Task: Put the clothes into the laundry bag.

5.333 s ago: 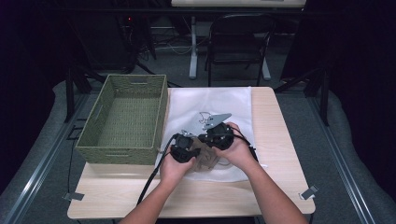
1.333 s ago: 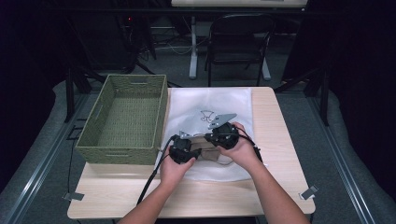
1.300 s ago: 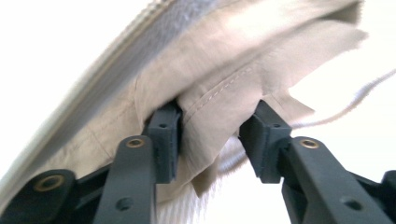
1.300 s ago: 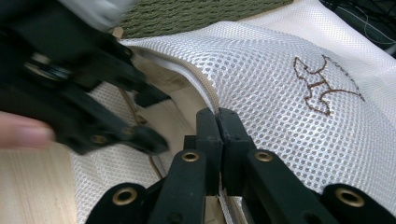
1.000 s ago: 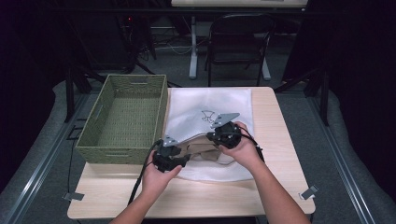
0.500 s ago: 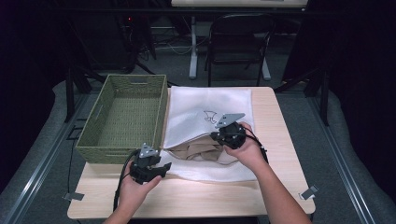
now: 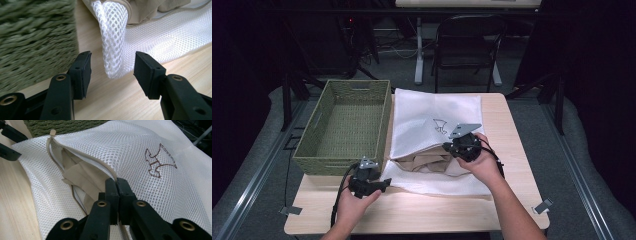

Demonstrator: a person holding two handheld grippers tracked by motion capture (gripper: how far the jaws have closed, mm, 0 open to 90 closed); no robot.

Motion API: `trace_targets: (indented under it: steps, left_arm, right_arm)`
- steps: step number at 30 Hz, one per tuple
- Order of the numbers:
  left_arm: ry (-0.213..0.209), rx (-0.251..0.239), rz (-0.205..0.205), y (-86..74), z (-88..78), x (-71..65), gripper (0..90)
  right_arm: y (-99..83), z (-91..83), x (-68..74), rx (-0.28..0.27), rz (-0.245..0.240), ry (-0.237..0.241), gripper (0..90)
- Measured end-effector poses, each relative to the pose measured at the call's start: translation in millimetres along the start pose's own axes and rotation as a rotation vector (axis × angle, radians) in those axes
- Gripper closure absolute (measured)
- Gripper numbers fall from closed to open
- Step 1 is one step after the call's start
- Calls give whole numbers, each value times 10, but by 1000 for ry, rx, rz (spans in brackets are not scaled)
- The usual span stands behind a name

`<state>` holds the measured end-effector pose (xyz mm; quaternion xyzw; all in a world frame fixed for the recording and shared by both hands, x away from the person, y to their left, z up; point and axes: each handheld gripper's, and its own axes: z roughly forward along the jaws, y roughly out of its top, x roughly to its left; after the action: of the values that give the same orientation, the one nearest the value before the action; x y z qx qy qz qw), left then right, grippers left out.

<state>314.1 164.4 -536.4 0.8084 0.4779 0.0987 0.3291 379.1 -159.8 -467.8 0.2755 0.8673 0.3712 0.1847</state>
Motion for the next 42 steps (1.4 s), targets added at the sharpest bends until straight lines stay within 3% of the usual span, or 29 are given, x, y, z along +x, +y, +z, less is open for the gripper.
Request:
trace_targets:
  steps: [7,12,19,22,27,32,39,42]
  left_arm:
    - [-36,10,20,83,183,-68,526]
    - [-16,13,45,83,259,-71,762]
    - [-39,16,32,33,243,-66,829]
    - [-47,8,41,3,213,-99,833]
    - [-68,24,67,-91,157,-191,834]
    - [-89,47,69,-131,156,-219,822]
    - [-148,30,2,-51,254,-144,579]
    - [-134,42,25,-26,294,-135,562]
  right_arm:
    - [-37,-22,8,3,-1,-8,883]
    - [-70,18,77,20,-17,-21,881]
    - [-91,115,118,50,-19,-7,870]
    - [-80,126,121,56,-13,-7,851]
    - [121,-35,135,-32,25,-7,739]
    - [164,-104,103,-54,66,-35,621]
    - [-79,-270,47,-43,128,-127,509]
    - [-301,-368,37,-15,161,-155,477]
